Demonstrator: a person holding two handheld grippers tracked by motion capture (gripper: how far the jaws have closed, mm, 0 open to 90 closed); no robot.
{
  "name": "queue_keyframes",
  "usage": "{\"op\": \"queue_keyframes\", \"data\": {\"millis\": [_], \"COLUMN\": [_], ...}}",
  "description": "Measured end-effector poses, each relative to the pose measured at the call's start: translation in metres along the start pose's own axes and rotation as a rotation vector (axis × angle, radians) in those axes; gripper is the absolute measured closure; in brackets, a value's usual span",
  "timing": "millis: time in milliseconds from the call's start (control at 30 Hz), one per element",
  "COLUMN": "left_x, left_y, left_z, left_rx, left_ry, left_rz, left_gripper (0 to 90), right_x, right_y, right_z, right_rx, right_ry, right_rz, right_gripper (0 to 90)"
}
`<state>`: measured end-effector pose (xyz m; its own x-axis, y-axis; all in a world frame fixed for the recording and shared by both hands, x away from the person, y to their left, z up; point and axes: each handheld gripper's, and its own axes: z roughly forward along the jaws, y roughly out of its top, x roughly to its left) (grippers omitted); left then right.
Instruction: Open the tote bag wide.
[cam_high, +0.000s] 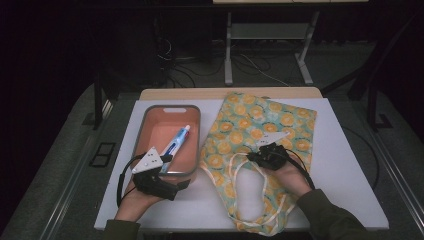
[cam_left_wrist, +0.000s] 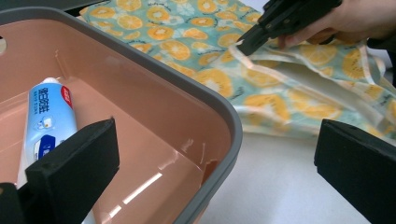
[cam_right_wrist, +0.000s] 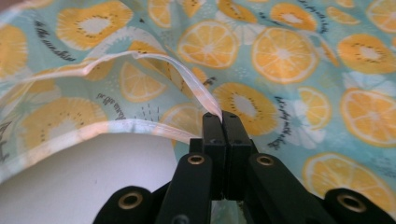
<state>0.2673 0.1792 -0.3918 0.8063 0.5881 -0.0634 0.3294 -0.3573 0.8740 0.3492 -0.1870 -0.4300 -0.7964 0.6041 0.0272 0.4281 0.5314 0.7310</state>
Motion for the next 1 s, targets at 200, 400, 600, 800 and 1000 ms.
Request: {"op": "queue_keyframes", "data": {"millis": [200,400,600,800,1000], "left_x": [0.000,0.000,-0.001,-0.001,-0.001], "left_y": [0.000,0.000,0.000,0.000,0.000], "left_z": [0.000,0.000,0.000,0.000,0.000], "left_rx": [-0.001,-0.001,0.000,0.001,0.002], "left_ry": [-0.001,0.000,0.002,0.004,0.006], "left_rz": [-0.001,-0.002,0.000,0.001,0.002], "left_gripper": [0.0,0.0,0.0,0.0,0.0], "right_x": [0.011,0.039,0.066,0.090,0.115], "right_y": [0.001,0.000,-0.017,-0.034,-0.039], "right_z": [-0.016,-0.054,-0.065,-0.064,-0.054], "right_rx": [-0.024,-0.085,-0.084,-0.033,0.005], "right_ry": [0.026,0.132,0.245,0.340,0.422], "right_rz": [-0.013,-0.080,-0.122,-0.157,-0.216], "right_gripper": [50.0,44.2,43.5,44.5,46.2]}}
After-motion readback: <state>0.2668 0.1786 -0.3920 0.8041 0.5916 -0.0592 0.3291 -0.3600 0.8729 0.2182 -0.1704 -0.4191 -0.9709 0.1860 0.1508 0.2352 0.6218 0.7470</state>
